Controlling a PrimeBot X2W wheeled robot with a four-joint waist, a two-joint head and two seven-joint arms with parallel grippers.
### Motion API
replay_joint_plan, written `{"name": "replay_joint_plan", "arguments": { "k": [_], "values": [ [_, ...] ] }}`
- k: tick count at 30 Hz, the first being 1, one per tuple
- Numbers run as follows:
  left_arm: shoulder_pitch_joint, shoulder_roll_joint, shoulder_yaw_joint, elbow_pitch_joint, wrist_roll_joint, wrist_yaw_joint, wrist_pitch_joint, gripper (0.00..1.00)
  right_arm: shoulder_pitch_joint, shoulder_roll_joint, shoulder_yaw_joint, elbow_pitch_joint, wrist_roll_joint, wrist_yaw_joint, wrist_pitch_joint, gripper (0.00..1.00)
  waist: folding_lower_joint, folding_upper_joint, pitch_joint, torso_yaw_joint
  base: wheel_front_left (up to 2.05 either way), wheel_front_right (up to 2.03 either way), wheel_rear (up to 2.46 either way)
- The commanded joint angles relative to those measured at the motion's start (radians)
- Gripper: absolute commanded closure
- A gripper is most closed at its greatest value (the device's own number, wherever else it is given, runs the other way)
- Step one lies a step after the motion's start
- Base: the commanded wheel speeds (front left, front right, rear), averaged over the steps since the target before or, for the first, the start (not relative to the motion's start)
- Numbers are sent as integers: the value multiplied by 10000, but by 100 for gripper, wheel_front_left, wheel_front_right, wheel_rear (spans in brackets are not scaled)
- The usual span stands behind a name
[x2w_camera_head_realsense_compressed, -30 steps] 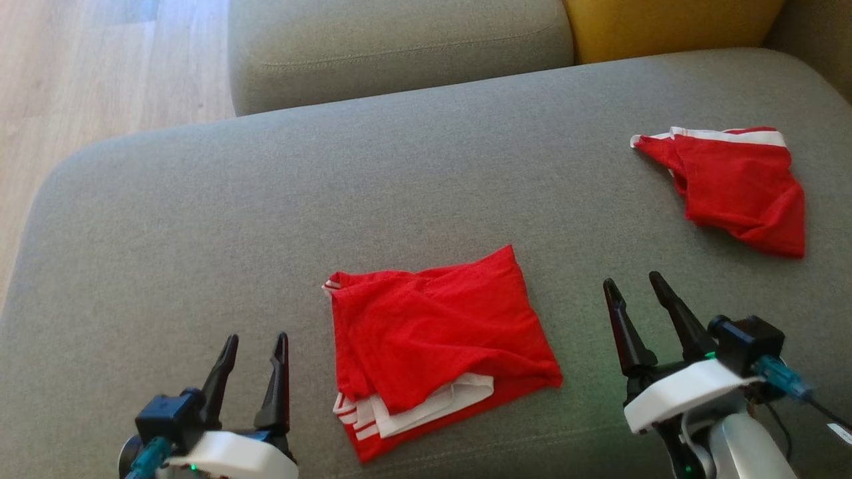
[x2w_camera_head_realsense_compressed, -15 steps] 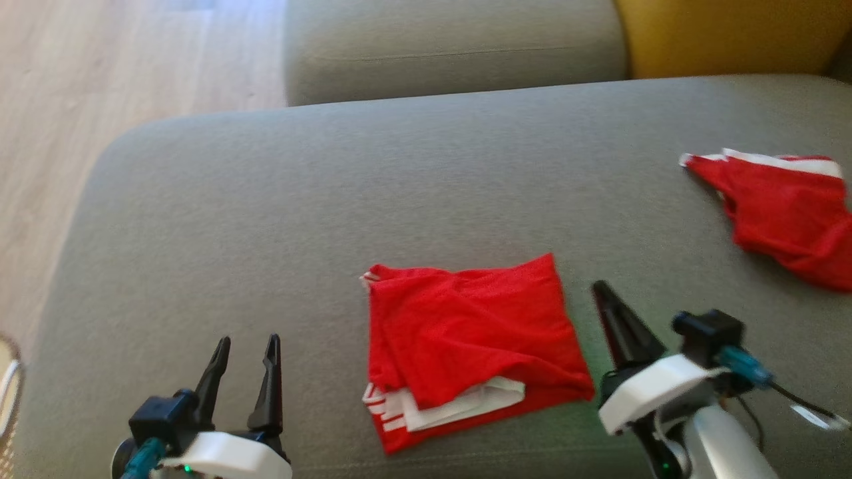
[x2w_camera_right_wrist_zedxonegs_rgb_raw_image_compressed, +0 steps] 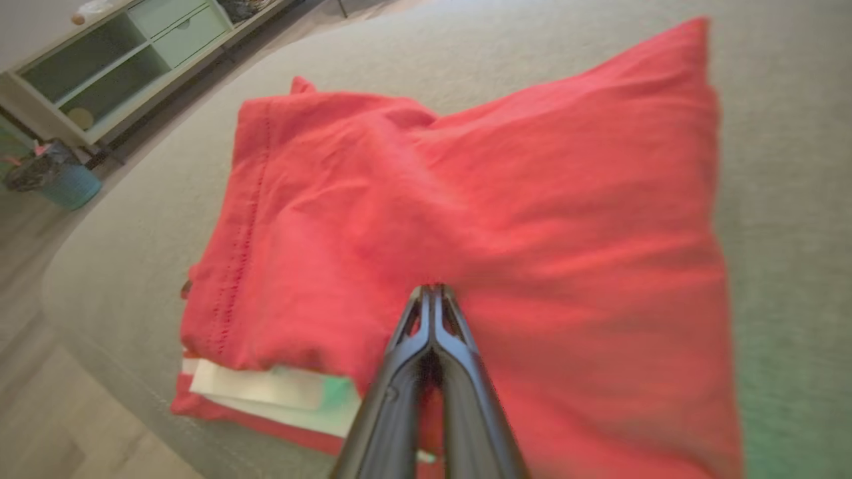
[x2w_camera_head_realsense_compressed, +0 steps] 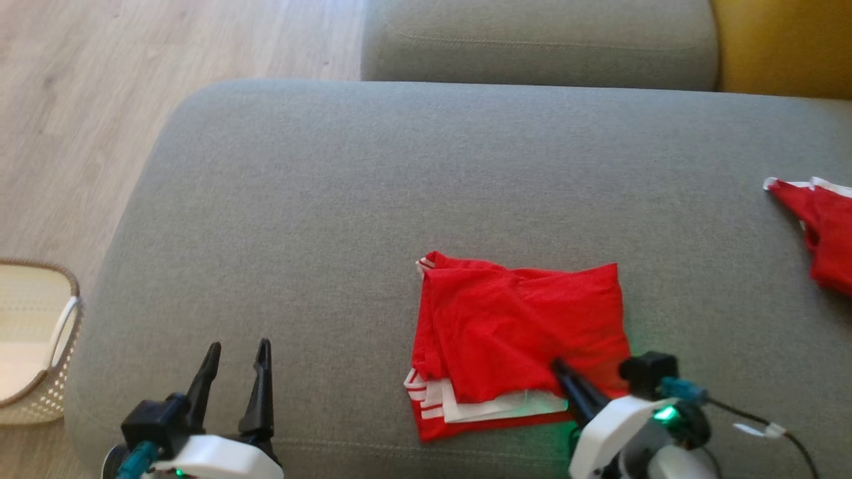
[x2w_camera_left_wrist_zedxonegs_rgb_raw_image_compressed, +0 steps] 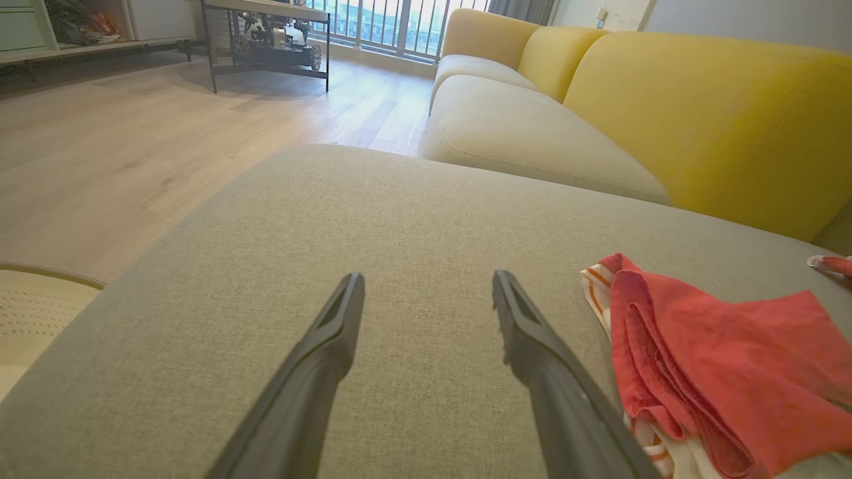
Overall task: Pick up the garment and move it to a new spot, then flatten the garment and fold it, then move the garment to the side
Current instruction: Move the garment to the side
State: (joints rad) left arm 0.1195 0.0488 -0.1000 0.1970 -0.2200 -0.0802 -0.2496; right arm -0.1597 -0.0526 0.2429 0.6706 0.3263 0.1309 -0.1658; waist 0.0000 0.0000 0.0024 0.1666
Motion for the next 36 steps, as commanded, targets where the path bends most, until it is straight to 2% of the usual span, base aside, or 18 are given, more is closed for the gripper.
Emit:
{"name": "replay_joint_plan", "arguments": {
  "k": [1, 11, 18, 25, 28, 32, 36],
  "values": [
    [-364, 14, 380, -282, 96, -50, -122, 0, -486, 24, 531, -208, 219, -2, -20, 100, 0, 0, 55, 63, 0, 0, 0],
    [-399, 14, 383, -194, 87, -70, -122, 0, -673, 24, 2380, 108, 1146, -2, 86, 100, 0, 0, 23, -34, 0, 0, 0],
    [-426, 14, 322, -165, 97, -92, -122, 0, -1081, 24, 2700, -80, 1505, -2, -218, 100, 0, 0, -37, 77, 0, 0, 0],
    [-470, 14, 326, -148, 178, -158, -122, 0, -1337, 24, 2899, 1046, 1213, -2, 330, 100, 0, 0, 135, 523, 0, 0, 0],
    [-498, 14, 344, -139, 202, -178, -122, 0, -1396, 24, 3209, 1097, 1411, -2, 345, 100, 0, 0, 188, 647, 0, 0, 0],
    [-472, 14, 468, -117, 232, -202, -122, 0, -1559, 24, 3919, 867, 1974, -2, 210, 100, 0, 0, 201, 742, 0, 0, 0],
    [-436, 14, 565, -85, 219, -200, -122, 0, -1861, 24, 3846, 933, 2123, -2, -208, 100, 0, 0, 104, 689, 0, 0, 0]
  ]
}}
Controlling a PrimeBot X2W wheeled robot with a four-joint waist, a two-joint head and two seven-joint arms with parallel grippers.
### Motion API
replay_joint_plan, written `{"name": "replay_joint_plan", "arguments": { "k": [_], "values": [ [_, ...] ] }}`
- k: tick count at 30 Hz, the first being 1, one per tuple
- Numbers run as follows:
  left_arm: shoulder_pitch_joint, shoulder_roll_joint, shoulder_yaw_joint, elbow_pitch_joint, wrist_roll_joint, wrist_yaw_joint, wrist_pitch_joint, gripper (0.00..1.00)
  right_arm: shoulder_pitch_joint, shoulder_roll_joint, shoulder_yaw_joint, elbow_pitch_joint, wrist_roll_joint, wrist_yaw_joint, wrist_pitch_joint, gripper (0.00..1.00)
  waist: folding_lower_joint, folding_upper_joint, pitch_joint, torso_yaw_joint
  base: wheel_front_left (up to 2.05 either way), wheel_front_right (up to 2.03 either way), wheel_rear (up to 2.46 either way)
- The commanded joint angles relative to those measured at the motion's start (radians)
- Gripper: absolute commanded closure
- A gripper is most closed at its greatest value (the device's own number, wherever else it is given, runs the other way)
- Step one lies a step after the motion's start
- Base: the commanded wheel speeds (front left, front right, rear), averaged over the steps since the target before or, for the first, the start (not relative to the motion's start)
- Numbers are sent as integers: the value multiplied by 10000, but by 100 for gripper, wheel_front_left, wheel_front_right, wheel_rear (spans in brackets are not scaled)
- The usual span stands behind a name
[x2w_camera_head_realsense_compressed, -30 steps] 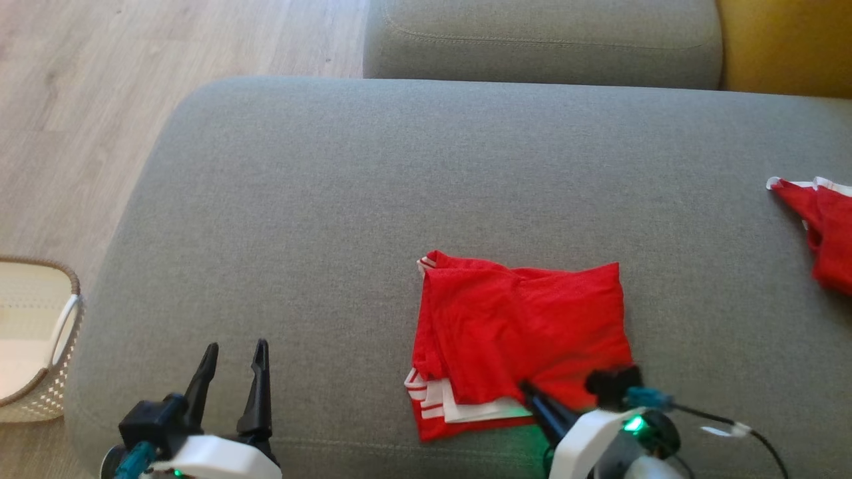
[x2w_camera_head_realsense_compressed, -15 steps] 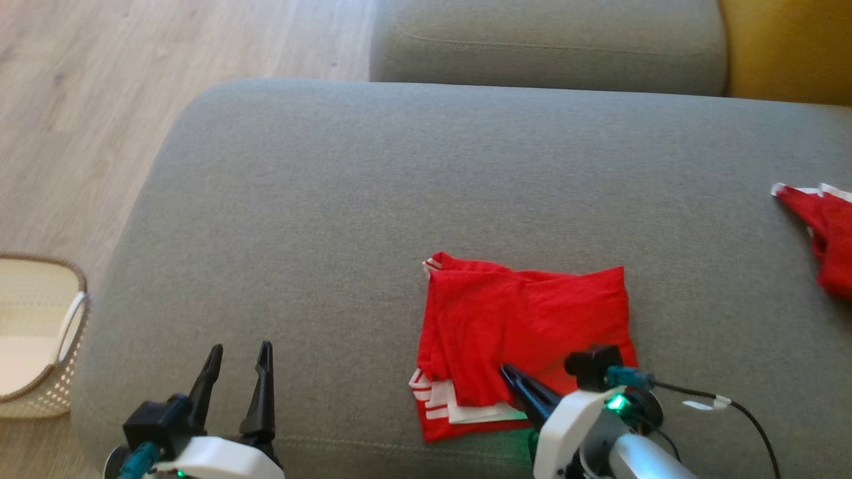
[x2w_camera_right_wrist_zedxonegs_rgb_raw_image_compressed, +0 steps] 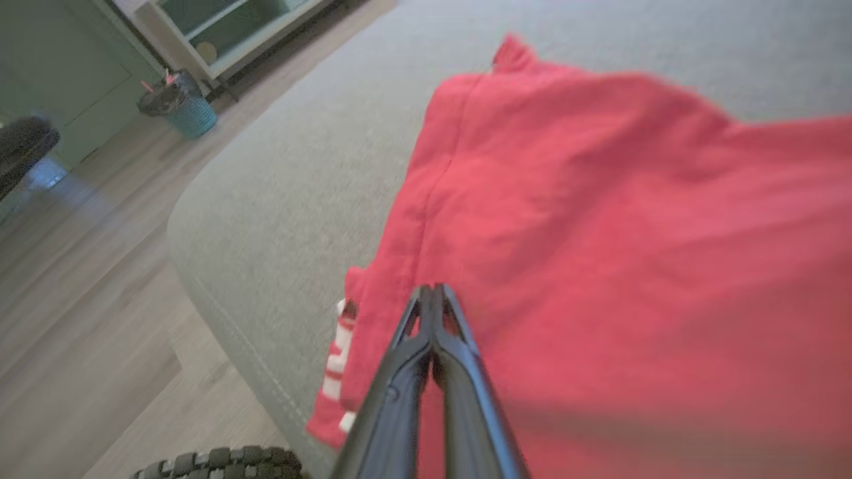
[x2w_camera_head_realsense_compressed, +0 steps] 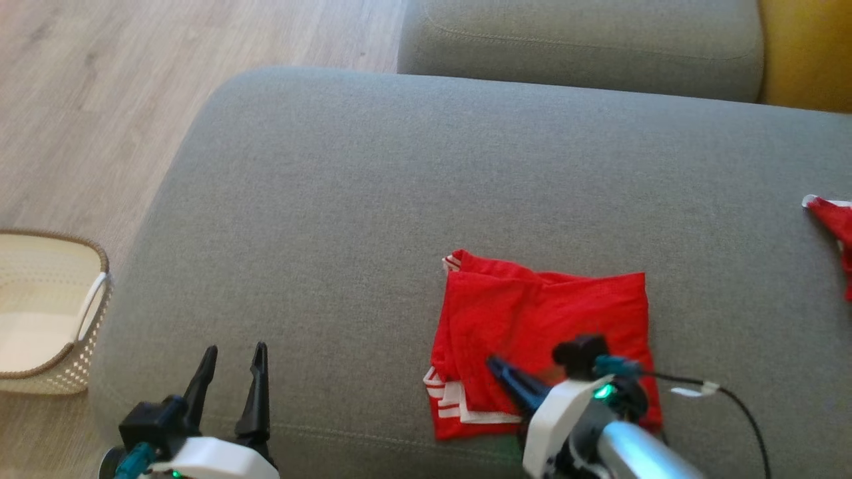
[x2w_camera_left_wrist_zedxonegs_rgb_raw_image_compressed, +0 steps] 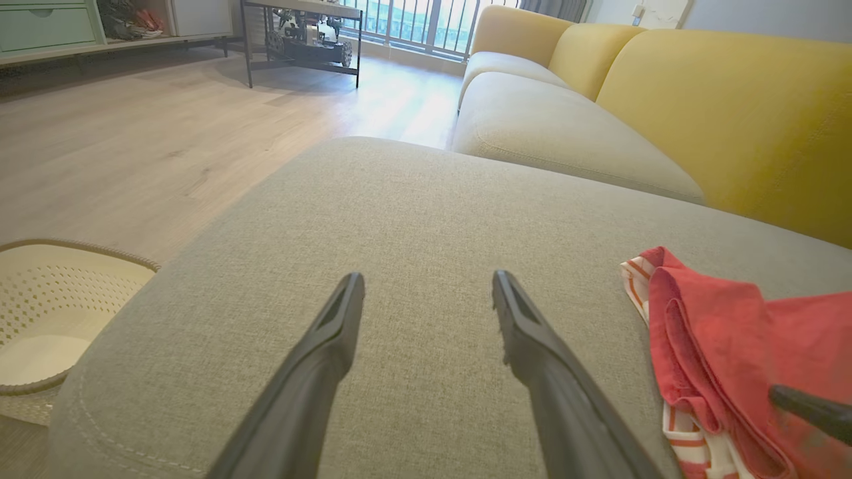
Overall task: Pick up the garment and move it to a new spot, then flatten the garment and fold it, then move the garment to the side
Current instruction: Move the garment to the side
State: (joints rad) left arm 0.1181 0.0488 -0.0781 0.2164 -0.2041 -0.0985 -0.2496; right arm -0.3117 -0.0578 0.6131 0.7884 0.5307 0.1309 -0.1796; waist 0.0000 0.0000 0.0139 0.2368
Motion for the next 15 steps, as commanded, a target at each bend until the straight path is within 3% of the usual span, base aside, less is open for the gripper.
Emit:
{"name": "replay_joint_plan", "arguments": {
  "k": [1, 5, 6, 9, 15],
  "values": [
    [-414, 14, 352, -287, 37, -8, -122, 0, -419, 76, 2, -180, 47, -2, -184, 100, 0, 0, -38, -41, 0, 0, 0],
    [-398, 14, 304, -335, -58, 54, -122, 0, -767, 76, -1032, 209, -464, -2, -576, 100, 0, 0, -92, -170, 0, 0, 0],
    [-394, 14, 267, -377, -103, 88, -122, 0, -939, 66, -1827, 460, -994, -2, -709, 100, 0, 0, -49, -241, 0, 0, 0],
    [-456, 14, 181, -429, -162, 106, -122, 0, -1098, 47, -2880, 780, -1938, -2, -788, 100, 0, 0, 113, -290, 0, 0, 0],
    [-692, 14, 60, -397, -158, 86, -122, 0, -1252, 68, -4177, 1509, -3004, -2, -816, 100, 0, 0, 395, -262, 0, 0, 0]
  ]
}}
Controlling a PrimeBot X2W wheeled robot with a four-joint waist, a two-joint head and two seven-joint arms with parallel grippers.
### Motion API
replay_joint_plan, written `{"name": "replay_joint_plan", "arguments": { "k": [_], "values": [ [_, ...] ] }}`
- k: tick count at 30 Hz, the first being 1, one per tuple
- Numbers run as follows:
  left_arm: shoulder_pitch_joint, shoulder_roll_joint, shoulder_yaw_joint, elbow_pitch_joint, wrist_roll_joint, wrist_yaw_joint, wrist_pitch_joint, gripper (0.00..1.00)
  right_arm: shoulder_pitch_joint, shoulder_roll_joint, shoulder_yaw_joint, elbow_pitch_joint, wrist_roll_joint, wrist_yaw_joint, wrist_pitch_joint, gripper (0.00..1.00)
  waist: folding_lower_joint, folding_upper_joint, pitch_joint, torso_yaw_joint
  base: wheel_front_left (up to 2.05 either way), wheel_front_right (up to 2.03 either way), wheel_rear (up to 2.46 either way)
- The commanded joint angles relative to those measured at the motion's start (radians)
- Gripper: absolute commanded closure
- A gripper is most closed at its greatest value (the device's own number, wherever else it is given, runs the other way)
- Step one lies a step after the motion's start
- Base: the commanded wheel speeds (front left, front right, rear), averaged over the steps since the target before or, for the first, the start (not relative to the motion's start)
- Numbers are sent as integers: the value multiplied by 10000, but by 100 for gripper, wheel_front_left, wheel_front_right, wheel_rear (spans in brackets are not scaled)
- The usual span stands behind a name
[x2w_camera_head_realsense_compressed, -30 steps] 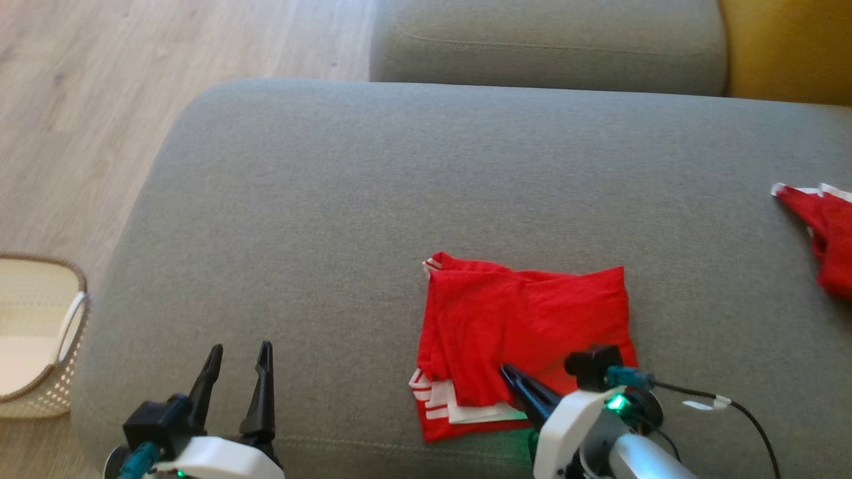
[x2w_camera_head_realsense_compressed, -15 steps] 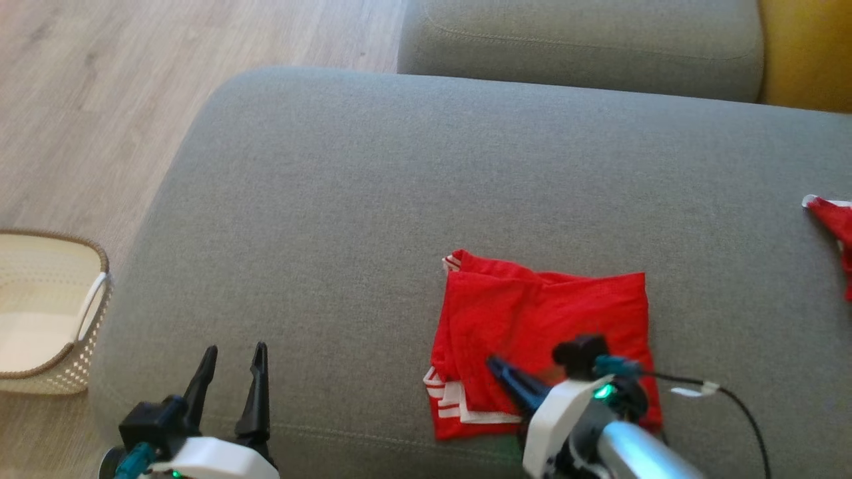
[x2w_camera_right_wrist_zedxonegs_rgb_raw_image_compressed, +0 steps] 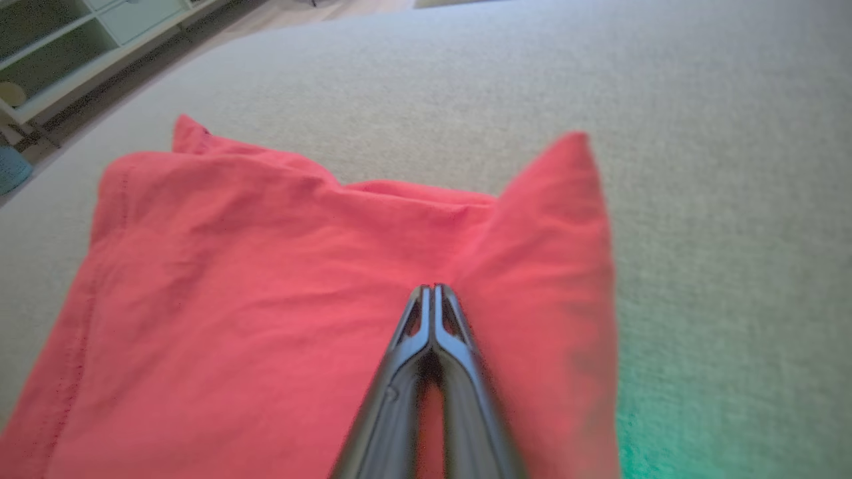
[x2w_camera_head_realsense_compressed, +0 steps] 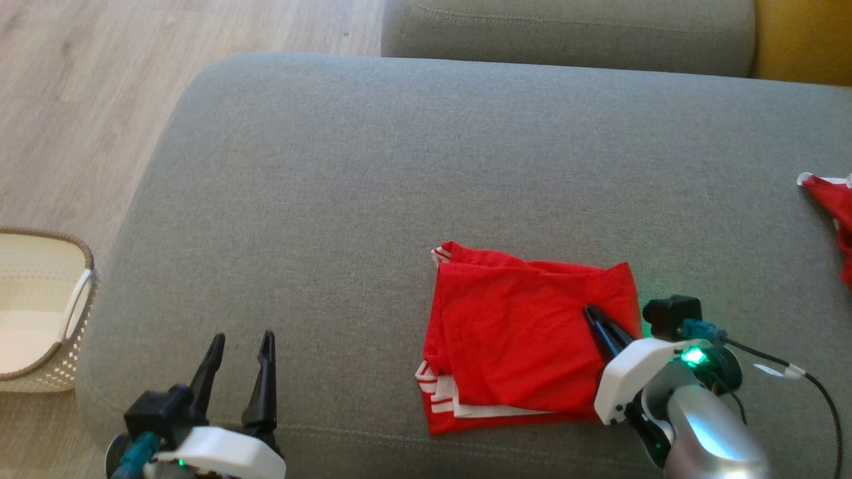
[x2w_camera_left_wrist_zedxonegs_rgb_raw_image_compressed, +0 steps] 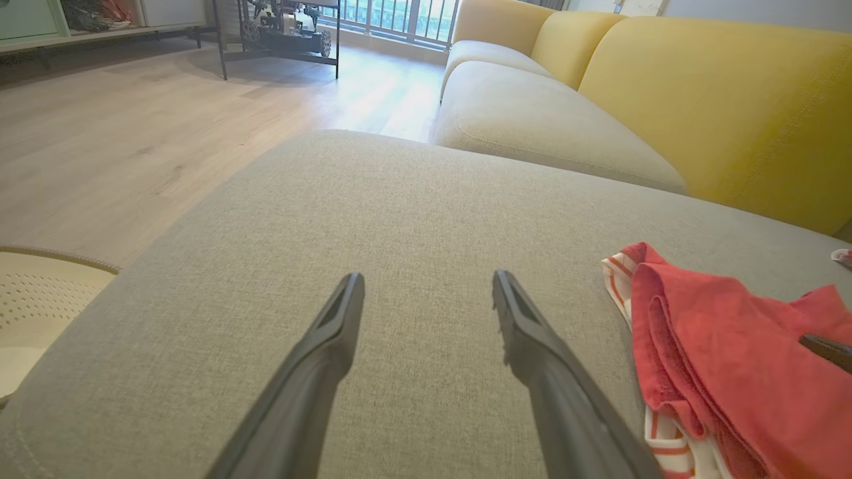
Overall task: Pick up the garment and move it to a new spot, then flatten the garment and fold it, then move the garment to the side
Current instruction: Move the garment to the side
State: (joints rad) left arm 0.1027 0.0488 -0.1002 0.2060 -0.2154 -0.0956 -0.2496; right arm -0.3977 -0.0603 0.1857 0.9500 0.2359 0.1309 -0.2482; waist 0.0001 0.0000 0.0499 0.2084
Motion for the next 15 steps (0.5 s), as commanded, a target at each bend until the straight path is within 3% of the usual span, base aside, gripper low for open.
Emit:
{"name": "replay_joint_plan", "arguments": {
  "k": [1, 8, 15],
  "values": [
    [-577, 14, 275, -273, -34, 51, -122, 0, -427, 94, 27, 45, -7, -2, -130, 100, -1, 0, 50, 34, 0, 0, 0],
    [-609, 14, 516, -204, 67, 49, -122, 0, -535, 98, 313, -366, 697, -2, -133, 100, -1, 0, -136, -250, 0, 0, 0],
    [-414, 14, 601, -323, -59, 108, -122, 0, -206, 99, 87, -1583, 428, -2, -134, 100, -1, 0, -634, -1023, 0, 0, 0]
  ]
}}
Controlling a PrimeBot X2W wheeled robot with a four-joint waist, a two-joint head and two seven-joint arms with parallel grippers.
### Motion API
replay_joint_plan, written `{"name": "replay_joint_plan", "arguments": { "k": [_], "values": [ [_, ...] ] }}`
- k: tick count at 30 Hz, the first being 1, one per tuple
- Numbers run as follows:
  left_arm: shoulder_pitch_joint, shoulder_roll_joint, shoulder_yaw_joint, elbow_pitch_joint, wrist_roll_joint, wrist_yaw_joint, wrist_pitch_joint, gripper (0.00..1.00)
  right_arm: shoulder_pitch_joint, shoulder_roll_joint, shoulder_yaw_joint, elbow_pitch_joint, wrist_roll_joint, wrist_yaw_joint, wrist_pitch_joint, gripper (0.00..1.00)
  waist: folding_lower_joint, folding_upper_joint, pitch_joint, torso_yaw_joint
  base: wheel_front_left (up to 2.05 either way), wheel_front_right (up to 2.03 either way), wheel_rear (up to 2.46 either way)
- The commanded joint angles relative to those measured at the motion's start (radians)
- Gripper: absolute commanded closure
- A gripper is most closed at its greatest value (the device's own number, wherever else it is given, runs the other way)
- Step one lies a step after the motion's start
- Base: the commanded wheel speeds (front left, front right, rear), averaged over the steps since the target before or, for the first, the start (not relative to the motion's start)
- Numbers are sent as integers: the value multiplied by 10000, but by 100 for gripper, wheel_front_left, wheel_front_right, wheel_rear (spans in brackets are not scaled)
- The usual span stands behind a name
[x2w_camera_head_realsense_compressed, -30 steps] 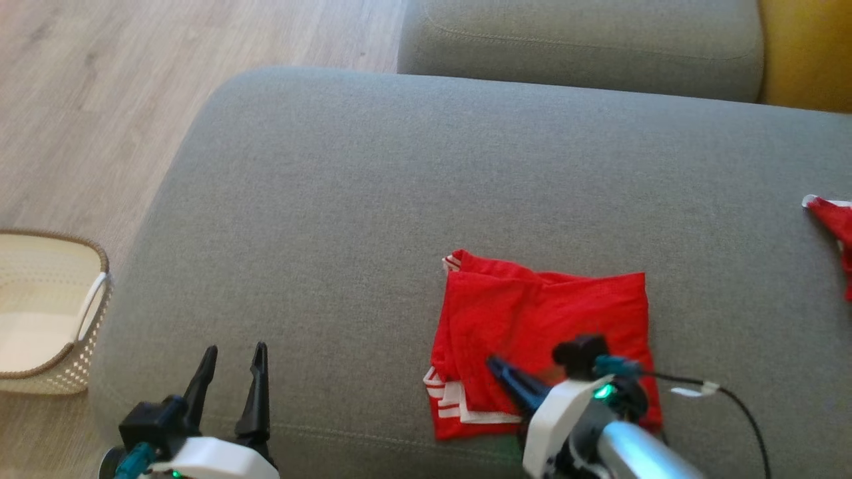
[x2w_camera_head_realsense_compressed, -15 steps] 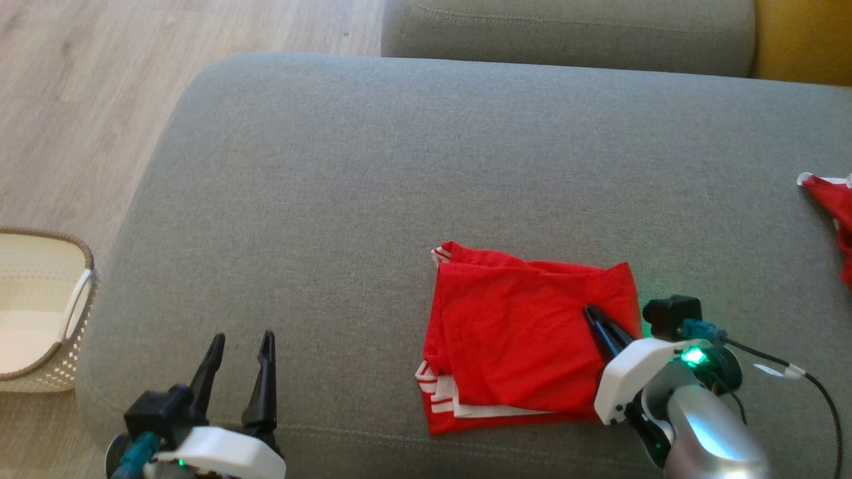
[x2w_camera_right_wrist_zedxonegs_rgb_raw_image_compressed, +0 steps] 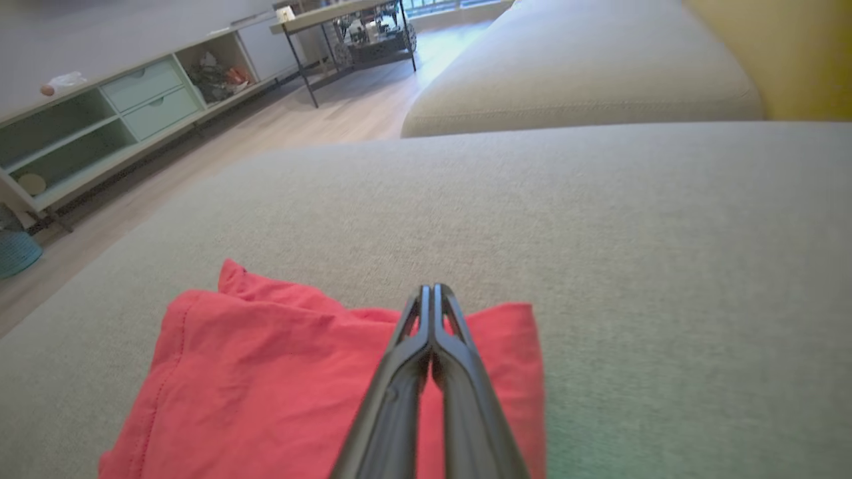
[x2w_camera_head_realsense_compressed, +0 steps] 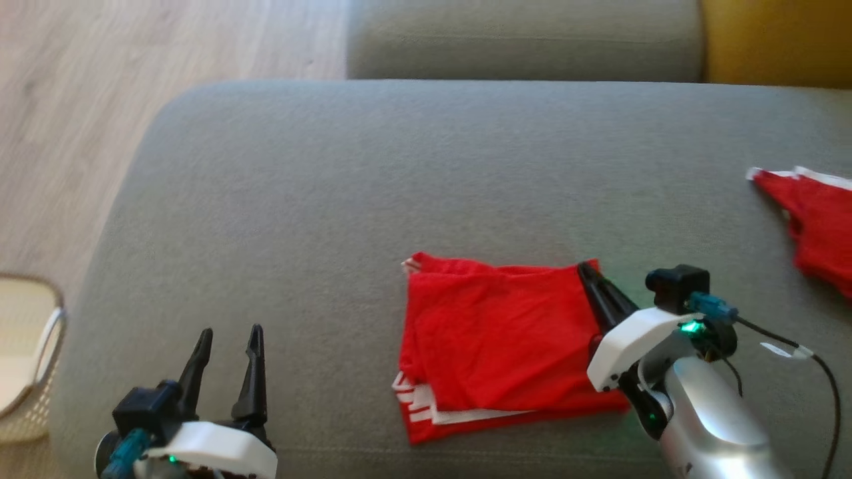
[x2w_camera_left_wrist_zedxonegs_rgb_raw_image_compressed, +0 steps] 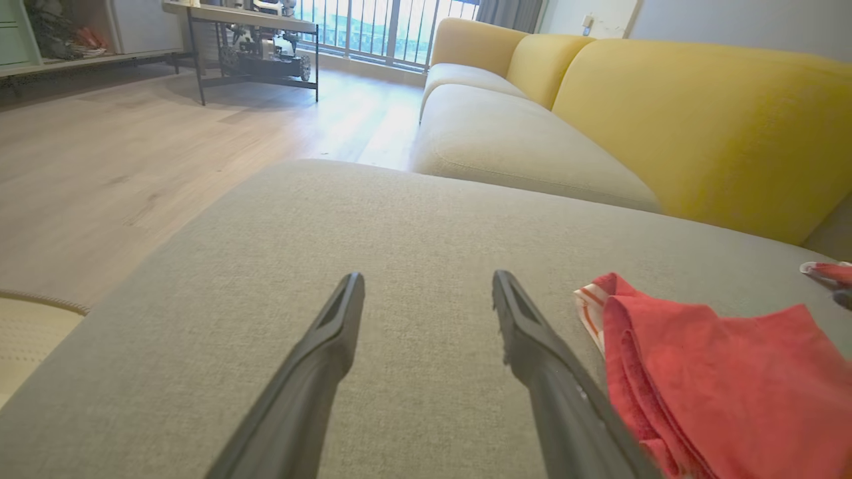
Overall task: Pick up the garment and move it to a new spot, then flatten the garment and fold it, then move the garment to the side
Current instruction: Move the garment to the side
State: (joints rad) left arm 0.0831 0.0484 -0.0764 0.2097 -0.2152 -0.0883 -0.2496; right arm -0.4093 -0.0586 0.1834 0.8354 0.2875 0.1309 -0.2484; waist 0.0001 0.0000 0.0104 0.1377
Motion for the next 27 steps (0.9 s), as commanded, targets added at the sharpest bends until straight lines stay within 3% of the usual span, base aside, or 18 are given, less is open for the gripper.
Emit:
{"name": "replay_joint_plan", "arguments": {
  "k": [1, 9, 18, 19, 20, 21, 27],
  "values": [
    [-193, 18, 371, -382, -78, 49, -122, 0, -47, 82, 48, -644, -159, -2, -132, 100, -1, 0, -309, -439, 0, 0, 0],
    [-147, 18, 619, -680, -313, 268, -122, 0, 408, 22, -280, -2216, -1225, -2, -133, 100, -1, 0, -481, -1192, 0, 0, 0],
    [18, 18, 687, -791, -450, 323, -122, 0, 1717, 55, -1552, -4320, -1887, -2, -133, 100, -1, 0, -509, -1567, 0, 0, 0],
    [66, 18, 678, -770, -527, 338, -122, 0, 1880, 62, -1715, -4545, -1899, -2, -133, 68, -1, 0, -518, -1580, 0, 0, 0],
    [108, 18, 669, -758, -614, 359, -122, 0, 2052, 69, -1811, -4735, -1940, -2, -133, 15, -1, 0, -524, -1585, 0, 0, 0],
    [151, 18, 644, -755, -645, 372, -122, 0, 2218, 73, -1871, -4919, -2041, -2, -133, 0, -1, 0, -528, -1582, 0, 0, 0],
    [272, 18, 491, -761, -626, 429, -122, 0, 2894, 80, -2014, -5502, -1911, -2, -133, 0, -1, 0, -509, -1494, 0, 0, 0]
  ]
}}
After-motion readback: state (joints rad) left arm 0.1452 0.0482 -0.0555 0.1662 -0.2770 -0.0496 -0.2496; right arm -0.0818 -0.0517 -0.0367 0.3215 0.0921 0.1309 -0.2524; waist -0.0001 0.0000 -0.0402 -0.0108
